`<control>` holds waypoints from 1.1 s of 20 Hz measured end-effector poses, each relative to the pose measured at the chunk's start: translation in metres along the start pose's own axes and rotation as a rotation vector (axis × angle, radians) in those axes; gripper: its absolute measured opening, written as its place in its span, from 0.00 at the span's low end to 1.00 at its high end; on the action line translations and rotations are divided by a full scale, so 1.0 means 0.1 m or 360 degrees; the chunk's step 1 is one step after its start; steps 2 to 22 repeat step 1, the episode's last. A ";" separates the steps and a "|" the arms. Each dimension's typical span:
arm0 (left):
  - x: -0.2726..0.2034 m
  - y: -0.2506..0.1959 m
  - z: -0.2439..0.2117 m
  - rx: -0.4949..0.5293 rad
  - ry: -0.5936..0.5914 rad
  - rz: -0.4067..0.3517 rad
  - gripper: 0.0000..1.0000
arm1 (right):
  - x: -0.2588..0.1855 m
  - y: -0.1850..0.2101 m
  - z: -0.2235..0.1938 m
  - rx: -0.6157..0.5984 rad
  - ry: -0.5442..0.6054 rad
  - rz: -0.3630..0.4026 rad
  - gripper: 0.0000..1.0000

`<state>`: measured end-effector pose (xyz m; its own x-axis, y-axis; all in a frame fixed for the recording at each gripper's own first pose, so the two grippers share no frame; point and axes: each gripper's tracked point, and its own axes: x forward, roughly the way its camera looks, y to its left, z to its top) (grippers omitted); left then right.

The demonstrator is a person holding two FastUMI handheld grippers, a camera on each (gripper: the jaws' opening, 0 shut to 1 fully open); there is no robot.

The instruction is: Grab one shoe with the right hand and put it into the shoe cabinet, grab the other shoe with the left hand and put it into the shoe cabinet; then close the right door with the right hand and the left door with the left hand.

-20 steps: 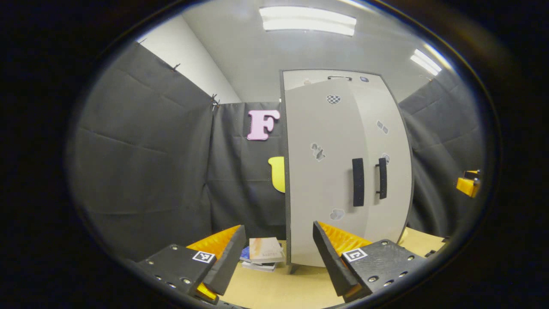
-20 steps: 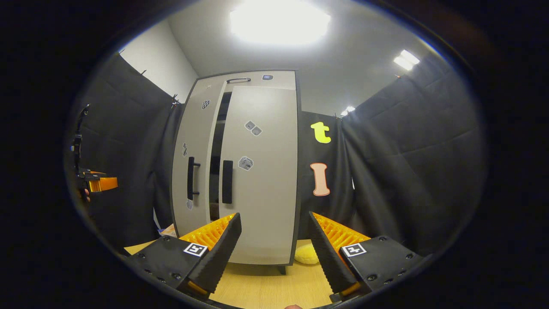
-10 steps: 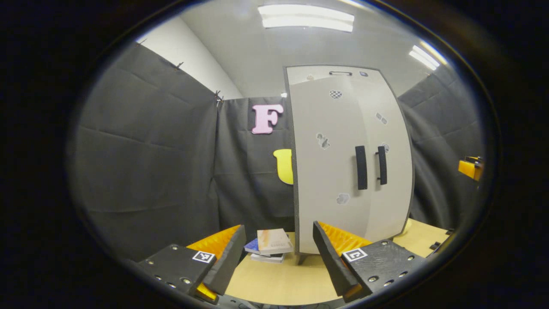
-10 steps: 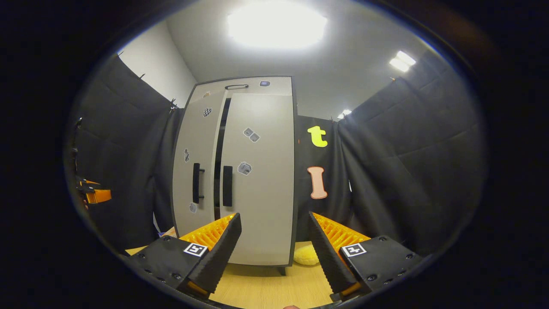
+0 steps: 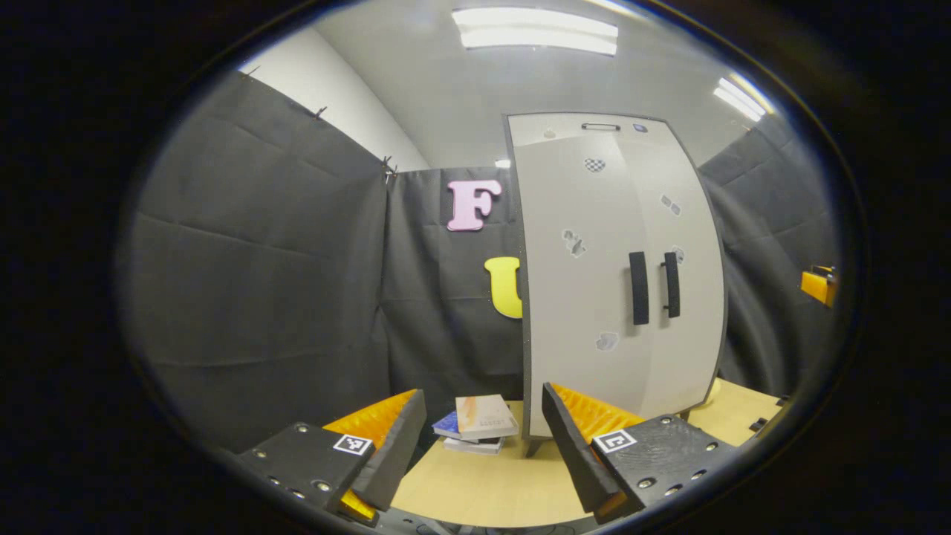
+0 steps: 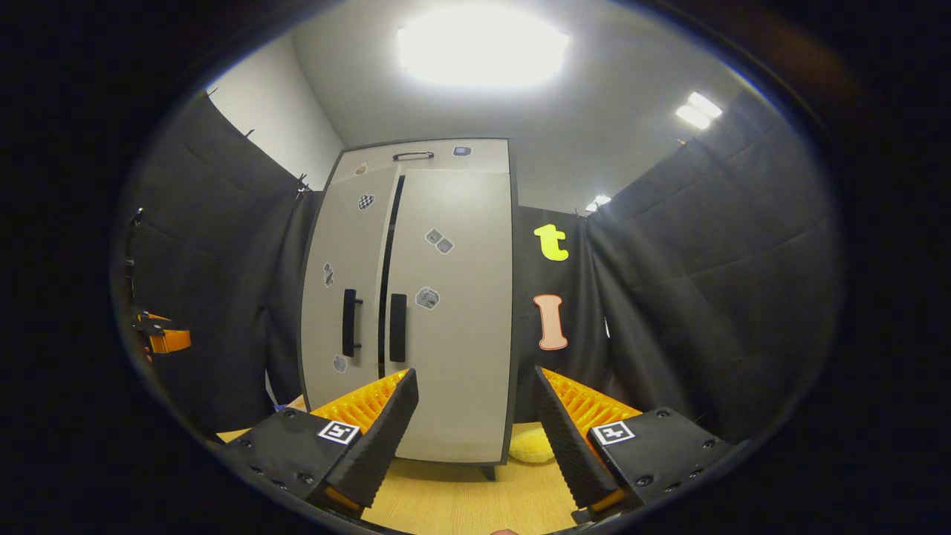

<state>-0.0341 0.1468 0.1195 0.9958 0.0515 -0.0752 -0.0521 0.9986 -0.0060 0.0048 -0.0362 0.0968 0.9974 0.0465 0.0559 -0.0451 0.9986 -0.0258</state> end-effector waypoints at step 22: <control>-0.01 0.00 0.02 0.0009 -0.0010 0.0004 0.99 | 0.00 -0.01 0.00 -0.0001 -0.0002 -0.0002 0.98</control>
